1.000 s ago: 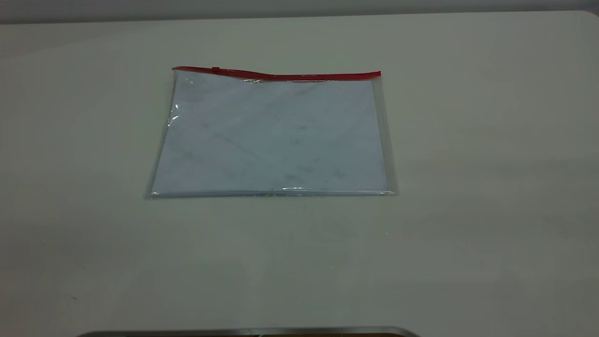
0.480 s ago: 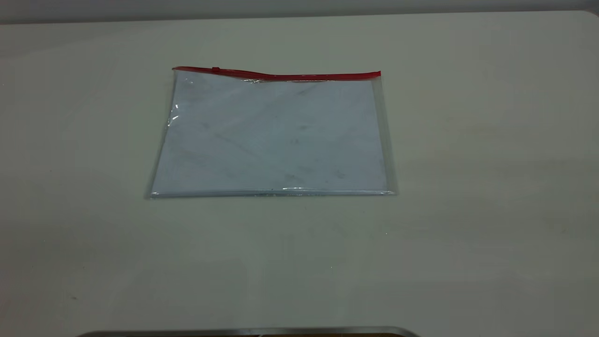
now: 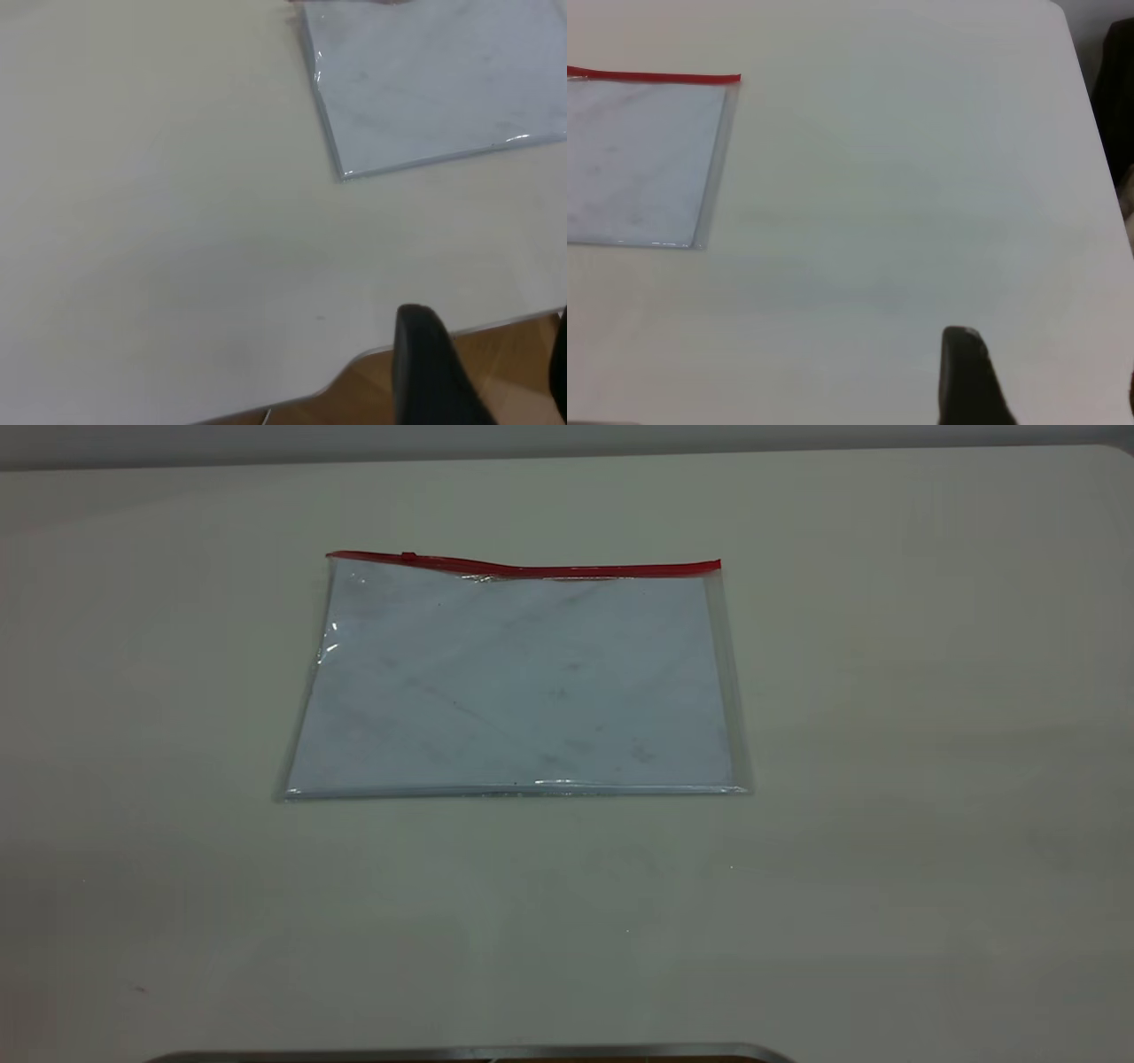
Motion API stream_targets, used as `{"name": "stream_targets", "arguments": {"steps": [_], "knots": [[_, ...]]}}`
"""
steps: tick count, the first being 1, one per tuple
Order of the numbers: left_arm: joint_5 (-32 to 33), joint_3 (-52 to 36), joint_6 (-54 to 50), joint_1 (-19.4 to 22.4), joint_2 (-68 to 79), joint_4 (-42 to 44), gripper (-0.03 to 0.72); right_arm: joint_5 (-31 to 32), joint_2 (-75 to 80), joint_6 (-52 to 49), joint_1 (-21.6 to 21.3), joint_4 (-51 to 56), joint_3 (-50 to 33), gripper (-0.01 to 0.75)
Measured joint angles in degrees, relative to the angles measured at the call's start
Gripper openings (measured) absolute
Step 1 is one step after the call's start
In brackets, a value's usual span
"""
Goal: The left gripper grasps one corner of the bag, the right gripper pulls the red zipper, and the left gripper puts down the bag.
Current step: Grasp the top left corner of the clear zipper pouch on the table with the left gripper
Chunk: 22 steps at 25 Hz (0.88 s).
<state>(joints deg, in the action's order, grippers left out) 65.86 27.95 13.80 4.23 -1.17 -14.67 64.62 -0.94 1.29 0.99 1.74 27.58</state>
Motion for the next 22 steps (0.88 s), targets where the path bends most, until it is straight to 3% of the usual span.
{"name": "stream_targets", "arguments": {"steps": [12,15,22], "knots": [[-0.99,0.00,-0.56,0.00,0.00,-4.12,0.395,-0.77,0.25,3.06,0.00,3.97,0.22,0.465],[-5.27,0.56,-4.09,0.00,0.52,-3.37,0.395,-9.09,5.03,6.11,0.00,8.26,1.35,0.465],[-24.10,1.24,-7.60,0.00,18.92,-3.37,0.395,-30.76,31.28,19.13,0.00,16.67,1.80,0.469]]}}
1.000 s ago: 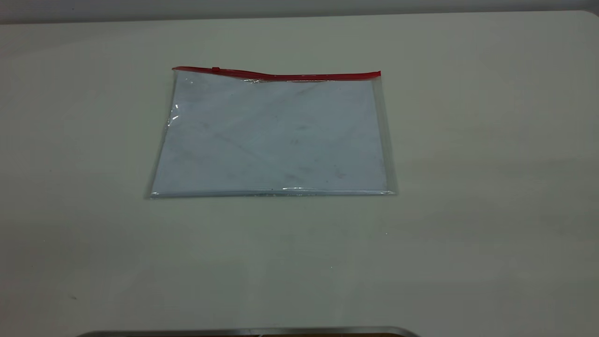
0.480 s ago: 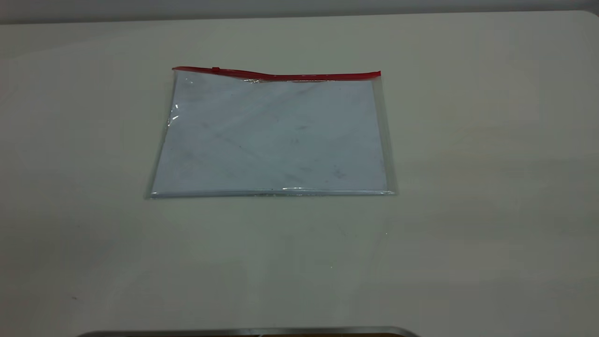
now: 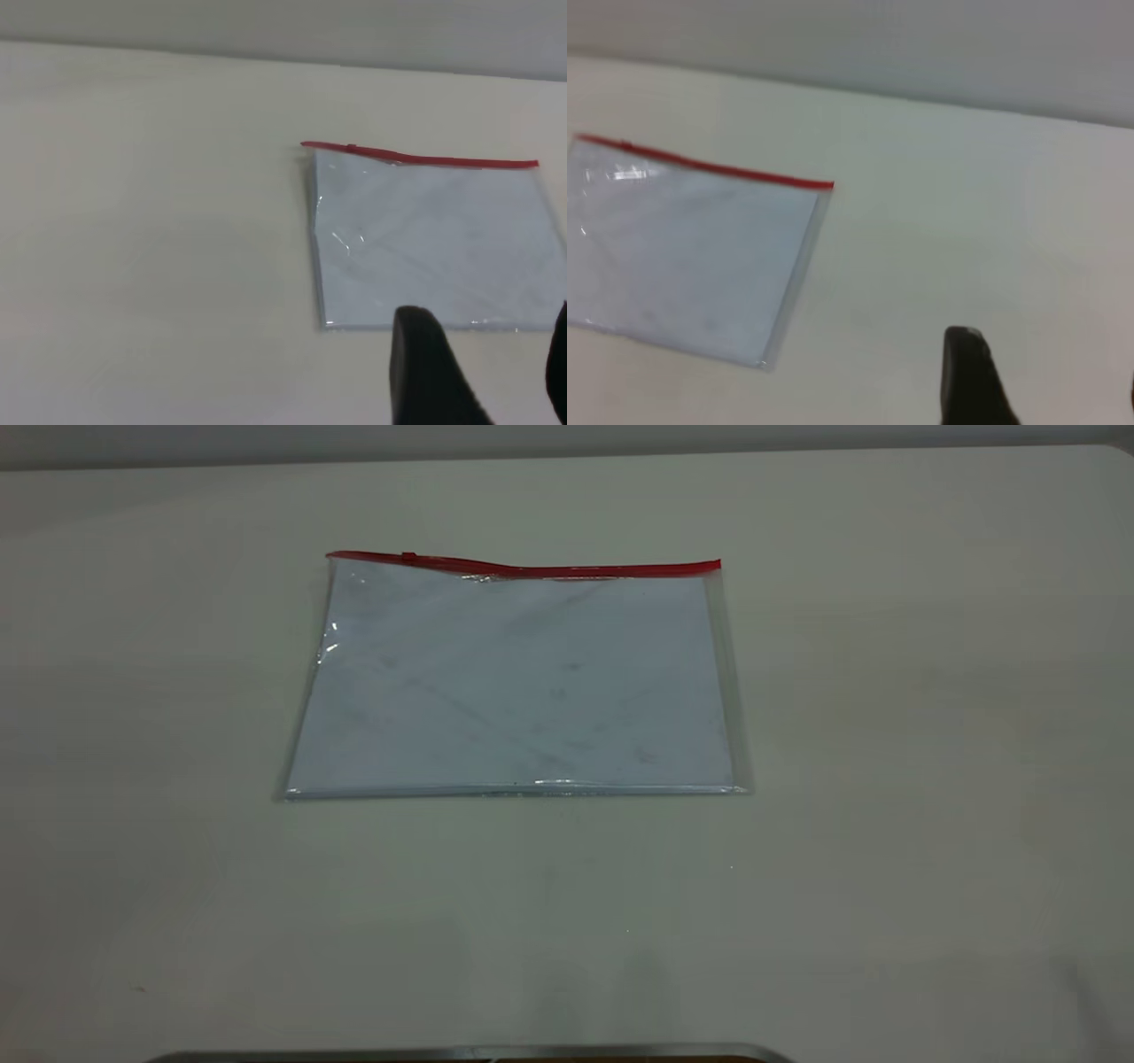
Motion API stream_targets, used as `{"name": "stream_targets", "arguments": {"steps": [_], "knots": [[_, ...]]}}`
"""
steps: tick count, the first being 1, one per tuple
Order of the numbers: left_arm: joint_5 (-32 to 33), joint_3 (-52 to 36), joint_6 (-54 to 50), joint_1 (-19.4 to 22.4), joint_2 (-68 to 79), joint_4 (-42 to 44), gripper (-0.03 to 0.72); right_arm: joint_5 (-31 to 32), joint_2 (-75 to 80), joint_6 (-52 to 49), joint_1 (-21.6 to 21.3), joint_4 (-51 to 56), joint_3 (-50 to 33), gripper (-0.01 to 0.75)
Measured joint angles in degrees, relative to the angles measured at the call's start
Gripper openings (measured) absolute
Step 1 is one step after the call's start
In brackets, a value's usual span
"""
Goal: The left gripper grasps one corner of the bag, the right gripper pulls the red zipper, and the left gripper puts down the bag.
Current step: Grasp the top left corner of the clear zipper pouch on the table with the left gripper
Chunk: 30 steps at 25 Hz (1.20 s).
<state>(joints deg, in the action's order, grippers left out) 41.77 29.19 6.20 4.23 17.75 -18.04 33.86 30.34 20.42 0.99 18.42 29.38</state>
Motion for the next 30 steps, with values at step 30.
{"name": "stream_targets", "arguments": {"steps": [30], "knots": [[-15.82,42.55,46.04,0.00,101.91,-34.81,0.532,-6.00,76.11,64.92,14.12,62.14,30.82,0.535]]}}
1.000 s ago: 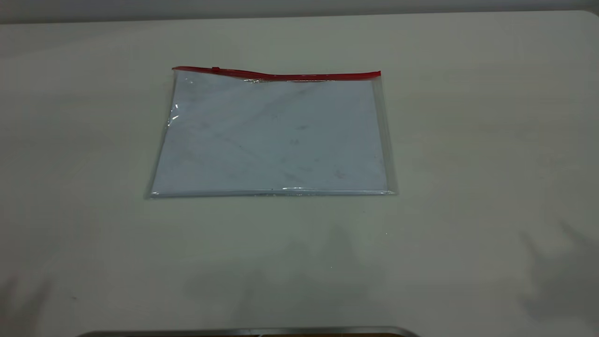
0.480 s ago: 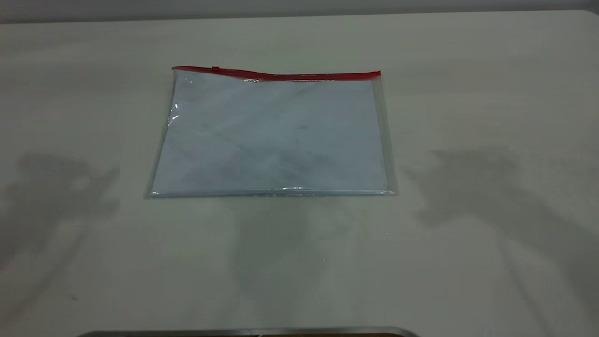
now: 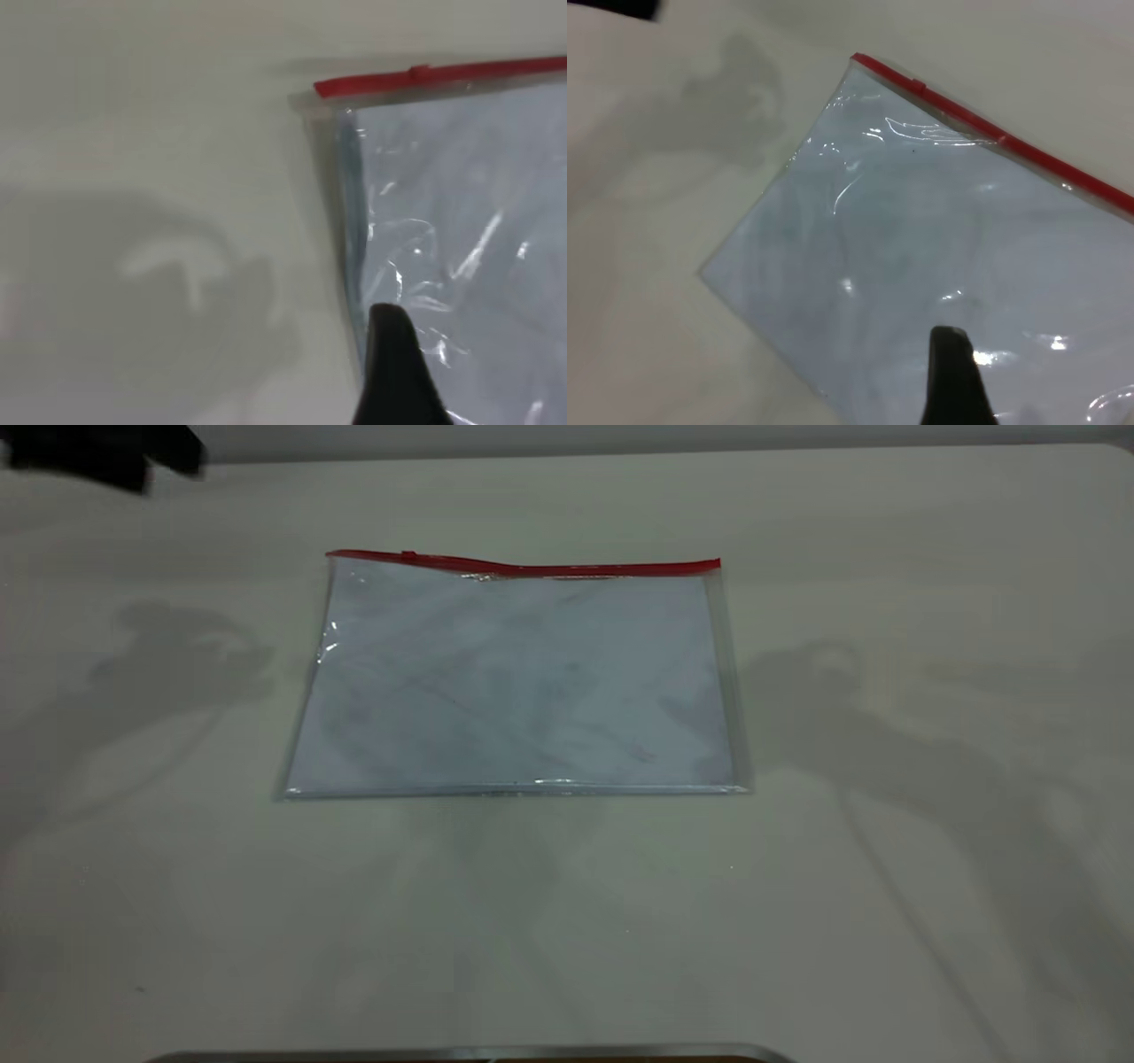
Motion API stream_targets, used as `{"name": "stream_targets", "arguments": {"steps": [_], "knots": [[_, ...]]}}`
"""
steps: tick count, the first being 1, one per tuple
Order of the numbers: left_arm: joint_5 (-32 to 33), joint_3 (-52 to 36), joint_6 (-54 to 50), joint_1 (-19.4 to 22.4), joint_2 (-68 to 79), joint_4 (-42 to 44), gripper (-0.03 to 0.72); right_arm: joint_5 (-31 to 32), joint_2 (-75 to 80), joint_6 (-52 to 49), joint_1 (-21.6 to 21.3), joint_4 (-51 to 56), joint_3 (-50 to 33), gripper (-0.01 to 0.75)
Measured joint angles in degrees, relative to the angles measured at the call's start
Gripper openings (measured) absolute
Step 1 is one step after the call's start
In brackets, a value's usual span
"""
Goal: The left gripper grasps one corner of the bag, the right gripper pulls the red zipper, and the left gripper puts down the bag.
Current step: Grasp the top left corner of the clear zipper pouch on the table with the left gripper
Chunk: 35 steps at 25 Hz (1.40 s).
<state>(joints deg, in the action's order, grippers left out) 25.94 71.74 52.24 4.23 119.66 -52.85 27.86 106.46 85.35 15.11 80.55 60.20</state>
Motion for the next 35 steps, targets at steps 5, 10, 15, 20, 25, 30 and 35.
{"name": "stream_targets", "arguments": {"steps": [5,10,15,20,25,30,35], "knots": [[5.84,13.29,0.06,0.00,13.67,0.00,0.592,0.12,1.83,0.00,0.31,0.00,0.70,0.535],[11.43,23.52,0.06,-0.23,22.95,-0.62,0.602,0.12,2.03,0.00,0.31,0.00,0.70,0.535],[12.94,27.99,0.25,-1.80,28.14,-0.86,0.597,0.12,2.03,0.05,0.31,0.00,0.70,0.535],[11.91,28.61,3.07,-3.91,29.76,-1.04,0.590,0.12,2.03,0.07,0.31,0.05,0.70,0.535],[10.82,28.63,4.62,-4.10,29.95,-2.28,0.590,0.30,2.03,0.11,0.31,0.05,0.70,0.535],[10.53,28.63,6.70,-4.10,30.24,-4.11,0.565,0.32,2.03,0.20,0.31,0.05,0.70,0.535],[11.20,28.78,9.58,-4.10,31.99,-7.23,0.556,0.32,2.03,0.38,0.31,0.06,0.70,0.535]]}}
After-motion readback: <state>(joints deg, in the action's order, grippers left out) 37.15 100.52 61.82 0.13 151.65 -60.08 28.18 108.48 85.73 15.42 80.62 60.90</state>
